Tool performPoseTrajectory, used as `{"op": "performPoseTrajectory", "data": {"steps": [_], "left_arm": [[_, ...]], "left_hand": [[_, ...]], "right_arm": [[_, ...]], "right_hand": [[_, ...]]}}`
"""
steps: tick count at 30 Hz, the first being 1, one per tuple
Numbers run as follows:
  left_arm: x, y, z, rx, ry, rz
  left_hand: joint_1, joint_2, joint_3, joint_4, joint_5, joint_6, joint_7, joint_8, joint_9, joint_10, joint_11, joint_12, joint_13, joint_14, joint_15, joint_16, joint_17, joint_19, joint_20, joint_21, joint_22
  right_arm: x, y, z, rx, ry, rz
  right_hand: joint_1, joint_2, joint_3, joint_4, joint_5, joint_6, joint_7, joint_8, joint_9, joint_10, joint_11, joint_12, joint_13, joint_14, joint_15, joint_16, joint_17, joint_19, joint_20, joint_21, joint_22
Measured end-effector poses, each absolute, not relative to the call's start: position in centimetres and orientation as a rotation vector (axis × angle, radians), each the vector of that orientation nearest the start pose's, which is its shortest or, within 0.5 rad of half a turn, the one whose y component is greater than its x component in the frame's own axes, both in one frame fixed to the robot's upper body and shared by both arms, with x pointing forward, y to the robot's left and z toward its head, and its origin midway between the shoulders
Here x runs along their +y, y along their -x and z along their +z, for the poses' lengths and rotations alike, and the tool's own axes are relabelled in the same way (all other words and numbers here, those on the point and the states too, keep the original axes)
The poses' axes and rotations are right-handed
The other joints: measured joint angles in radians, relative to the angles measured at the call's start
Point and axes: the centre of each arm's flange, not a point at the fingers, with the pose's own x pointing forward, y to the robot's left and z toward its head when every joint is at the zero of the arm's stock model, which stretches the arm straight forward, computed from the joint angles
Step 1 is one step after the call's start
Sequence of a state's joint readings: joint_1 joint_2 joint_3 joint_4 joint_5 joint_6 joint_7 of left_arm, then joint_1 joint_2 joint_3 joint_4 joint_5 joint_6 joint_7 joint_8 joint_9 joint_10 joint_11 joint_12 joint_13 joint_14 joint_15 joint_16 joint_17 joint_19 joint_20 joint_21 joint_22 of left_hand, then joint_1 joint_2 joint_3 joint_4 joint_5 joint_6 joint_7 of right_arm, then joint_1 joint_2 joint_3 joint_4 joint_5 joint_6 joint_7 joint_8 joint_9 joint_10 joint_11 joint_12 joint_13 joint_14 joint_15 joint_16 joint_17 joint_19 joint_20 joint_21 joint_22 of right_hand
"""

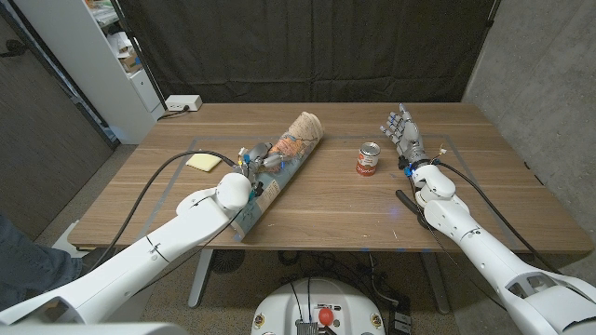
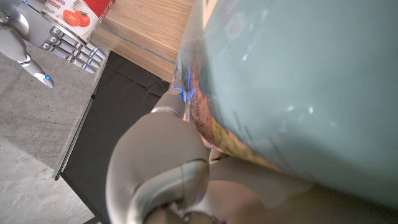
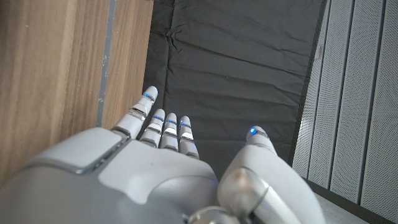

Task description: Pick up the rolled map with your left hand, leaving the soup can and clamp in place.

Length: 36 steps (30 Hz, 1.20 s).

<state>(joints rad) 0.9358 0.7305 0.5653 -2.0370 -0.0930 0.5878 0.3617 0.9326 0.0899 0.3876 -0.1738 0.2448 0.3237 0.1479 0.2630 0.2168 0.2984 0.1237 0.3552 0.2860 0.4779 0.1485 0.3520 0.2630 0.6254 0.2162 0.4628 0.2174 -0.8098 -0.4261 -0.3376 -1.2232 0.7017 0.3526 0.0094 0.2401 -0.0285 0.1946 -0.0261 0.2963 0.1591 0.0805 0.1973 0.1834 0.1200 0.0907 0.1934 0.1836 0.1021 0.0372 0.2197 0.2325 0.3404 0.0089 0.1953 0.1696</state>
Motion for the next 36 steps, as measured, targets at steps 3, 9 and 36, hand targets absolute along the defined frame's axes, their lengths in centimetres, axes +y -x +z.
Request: {"op": "performPoseTrajectory", "data": {"steps": [3,9,36], "left_arm": [[19.7,-56.3,-3.0,-0.381,-0.727,0.043],[19.8,-56.1,-2.8,-0.389,-0.716,0.042],[20.0,-54.5,-0.4,-0.437,-0.717,0.012]], "left_hand": [[0.004,0.004,0.0,0.0,0.0,0.004,-0.004,0.0,0.0,0.001,0.001,0.004,0.002,0.011,0.0,0.0,0.0,0.007,0.0,0.0,-0.001],[0.004,0.004,0.004,0.004,0.0,0.011,0.0,0.004,0.0,0.001,0.001,0.004,0.005,0.016,0.004,0.0,0.0,0.007,0.0,0.008,-0.001],[0.004,0.004,0.012,0.013,0.011,0.012,-0.002,0.004,0.005,0.005,-0.002,0.004,0.014,0.016,0.004,0.0,-0.001,0.007,0.0,0.007,-0.004]], "right_arm": [[-29.3,-66.2,-2.0,-0.64,-0.186,0.15],[-29.3,-66.1,-1.9,-0.644,-0.186,0.15],[-29.4,-65.6,-1.3,-0.654,-0.175,0.146]], "right_hand": [[0.0,0.0,0.0,0.0,0.0,0.0,0.0,0.0,0.0,0.007,0.004,0.0,0.0,0.0,0.0,0.0,0.0,0.0,0.0,0.0,0.0],[0.0,0.0,0.0,0.0,0.0,0.0,0.0,0.0,0.0,0.007,0.004,0.0,0.0,0.004,-0.004,0.0,0.0,0.0,0.0,0.0,0.0],[0.0,0.0,0.0,0.0,0.0,0.0,0.0,0.0,0.0,0.007,0.004,0.0,0.005,0.005,-0.001,0.0,0.0,0.0,0.0,0.0,0.0]]}}
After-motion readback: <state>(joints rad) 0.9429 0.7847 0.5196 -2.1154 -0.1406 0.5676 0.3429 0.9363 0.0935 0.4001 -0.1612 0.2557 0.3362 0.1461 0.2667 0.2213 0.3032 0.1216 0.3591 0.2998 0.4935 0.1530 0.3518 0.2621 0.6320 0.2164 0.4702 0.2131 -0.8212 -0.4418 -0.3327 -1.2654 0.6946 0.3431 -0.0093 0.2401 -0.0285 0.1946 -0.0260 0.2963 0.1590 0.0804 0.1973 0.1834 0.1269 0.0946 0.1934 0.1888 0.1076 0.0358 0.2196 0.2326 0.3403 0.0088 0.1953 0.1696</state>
